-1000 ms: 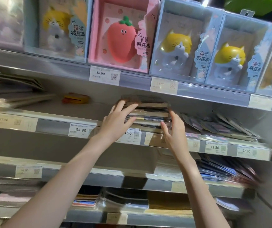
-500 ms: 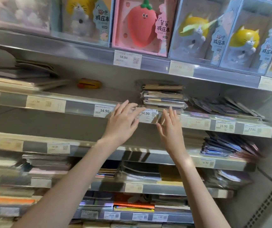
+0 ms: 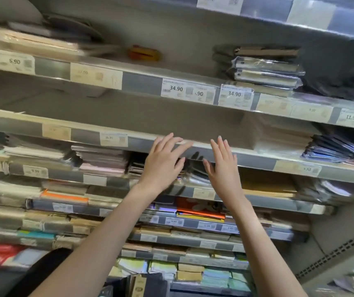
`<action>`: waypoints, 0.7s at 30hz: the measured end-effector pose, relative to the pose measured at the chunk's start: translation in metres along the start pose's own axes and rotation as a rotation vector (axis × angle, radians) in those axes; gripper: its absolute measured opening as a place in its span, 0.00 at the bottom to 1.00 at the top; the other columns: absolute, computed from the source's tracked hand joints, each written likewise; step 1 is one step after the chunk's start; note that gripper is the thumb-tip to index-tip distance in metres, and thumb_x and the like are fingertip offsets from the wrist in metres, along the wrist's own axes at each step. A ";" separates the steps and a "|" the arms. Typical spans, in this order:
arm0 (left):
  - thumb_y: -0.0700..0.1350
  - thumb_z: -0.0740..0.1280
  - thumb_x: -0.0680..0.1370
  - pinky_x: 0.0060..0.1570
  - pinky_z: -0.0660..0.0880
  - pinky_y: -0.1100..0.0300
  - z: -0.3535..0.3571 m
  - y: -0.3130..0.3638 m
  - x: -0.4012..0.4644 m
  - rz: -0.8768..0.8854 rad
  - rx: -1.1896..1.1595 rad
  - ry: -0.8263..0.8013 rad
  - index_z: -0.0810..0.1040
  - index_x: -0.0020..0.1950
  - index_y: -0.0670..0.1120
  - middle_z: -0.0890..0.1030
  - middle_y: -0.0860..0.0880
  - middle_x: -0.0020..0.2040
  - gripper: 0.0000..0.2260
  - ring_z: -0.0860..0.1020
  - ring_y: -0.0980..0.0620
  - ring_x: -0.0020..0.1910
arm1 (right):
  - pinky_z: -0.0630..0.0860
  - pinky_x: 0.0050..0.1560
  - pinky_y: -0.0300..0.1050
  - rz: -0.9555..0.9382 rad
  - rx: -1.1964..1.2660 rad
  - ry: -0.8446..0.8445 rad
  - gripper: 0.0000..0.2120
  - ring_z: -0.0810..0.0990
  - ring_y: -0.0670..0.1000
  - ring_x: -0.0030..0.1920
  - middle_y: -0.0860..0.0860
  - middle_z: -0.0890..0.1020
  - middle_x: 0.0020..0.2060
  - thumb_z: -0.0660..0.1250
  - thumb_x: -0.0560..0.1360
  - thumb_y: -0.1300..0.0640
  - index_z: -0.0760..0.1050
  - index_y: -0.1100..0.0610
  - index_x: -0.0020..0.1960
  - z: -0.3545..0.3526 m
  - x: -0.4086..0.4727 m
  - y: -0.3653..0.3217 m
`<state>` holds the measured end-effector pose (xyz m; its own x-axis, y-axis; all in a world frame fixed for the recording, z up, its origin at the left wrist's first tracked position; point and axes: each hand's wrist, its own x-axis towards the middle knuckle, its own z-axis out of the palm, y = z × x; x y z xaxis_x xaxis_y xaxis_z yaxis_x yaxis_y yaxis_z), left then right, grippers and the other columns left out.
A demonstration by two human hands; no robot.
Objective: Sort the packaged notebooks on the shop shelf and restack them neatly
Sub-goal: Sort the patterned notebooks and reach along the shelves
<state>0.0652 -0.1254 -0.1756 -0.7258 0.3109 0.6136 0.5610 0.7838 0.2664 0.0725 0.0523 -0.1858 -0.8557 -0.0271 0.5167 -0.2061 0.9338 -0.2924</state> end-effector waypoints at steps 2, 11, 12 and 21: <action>0.45 0.62 0.79 0.72 0.48 0.52 0.012 -0.011 -0.021 -0.027 0.000 -0.023 0.69 0.69 0.53 0.71 0.50 0.67 0.19 0.61 0.48 0.72 | 0.47 0.74 0.54 0.015 -0.003 -0.039 0.26 0.47 0.50 0.76 0.51 0.53 0.76 0.58 0.80 0.50 0.55 0.54 0.75 0.018 -0.013 -0.002; 0.46 0.61 0.79 0.72 0.52 0.51 0.068 -0.053 -0.127 -0.176 -0.029 -0.210 0.69 0.69 0.53 0.71 0.50 0.67 0.19 0.61 0.48 0.71 | 0.50 0.74 0.58 0.051 0.011 -0.254 0.26 0.50 0.53 0.76 0.53 0.55 0.75 0.58 0.80 0.50 0.56 0.56 0.75 0.119 -0.104 -0.007; 0.46 0.60 0.79 0.72 0.51 0.52 0.074 -0.057 -0.142 -0.209 -0.040 -0.241 0.68 0.70 0.54 0.70 0.50 0.68 0.18 0.61 0.49 0.72 | 0.51 0.73 0.59 0.062 0.017 -0.282 0.25 0.52 0.53 0.76 0.54 0.56 0.75 0.58 0.80 0.51 0.57 0.56 0.74 0.132 -0.117 -0.007; 0.45 0.60 0.79 0.71 0.56 0.52 0.141 -0.086 -0.295 -0.449 -0.136 -0.492 0.67 0.70 0.52 0.68 0.50 0.68 0.19 0.60 0.49 0.70 | 0.52 0.73 0.58 0.150 0.101 -0.566 0.25 0.52 0.54 0.76 0.54 0.57 0.75 0.58 0.80 0.52 0.58 0.57 0.74 0.236 -0.245 0.009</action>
<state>0.1751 -0.2091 -0.4842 -0.9787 0.2045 0.0207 0.1844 0.8291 0.5277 0.1682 -0.0174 -0.5050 -0.9933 -0.1091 -0.0376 -0.0835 0.9045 -0.4183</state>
